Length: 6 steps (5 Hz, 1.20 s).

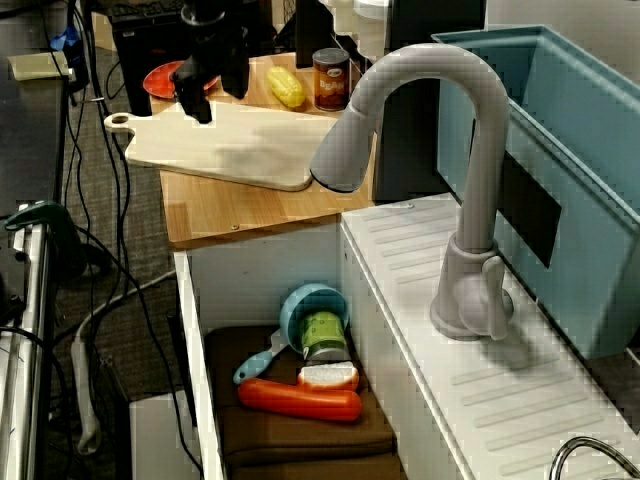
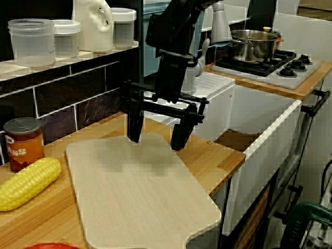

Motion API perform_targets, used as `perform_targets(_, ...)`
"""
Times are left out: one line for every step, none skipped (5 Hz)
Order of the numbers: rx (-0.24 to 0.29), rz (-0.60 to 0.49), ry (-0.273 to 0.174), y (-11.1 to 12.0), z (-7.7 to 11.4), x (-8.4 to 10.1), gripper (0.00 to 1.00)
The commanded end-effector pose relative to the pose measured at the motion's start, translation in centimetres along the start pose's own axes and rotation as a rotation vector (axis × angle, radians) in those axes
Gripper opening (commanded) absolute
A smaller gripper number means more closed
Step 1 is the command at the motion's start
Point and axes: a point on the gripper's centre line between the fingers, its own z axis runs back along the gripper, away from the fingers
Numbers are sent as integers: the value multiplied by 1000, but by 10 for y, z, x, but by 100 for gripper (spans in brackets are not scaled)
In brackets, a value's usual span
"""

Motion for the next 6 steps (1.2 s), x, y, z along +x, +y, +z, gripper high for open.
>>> perform_targets(99, 62, -17, 18, 11, -13, 100)
perform_targets(127, 86, 4, 18, 7, -14, 100)
perform_targets(120, 103, 29, 23, -4, -17, 100)
perform_targets(91, 121, 31, 27, -2, -22, 100)
perform_targets(53, 148, 50, 28, 2, -28, 100)
perform_targets(29, 214, 109, 30, 2, -33, 100)
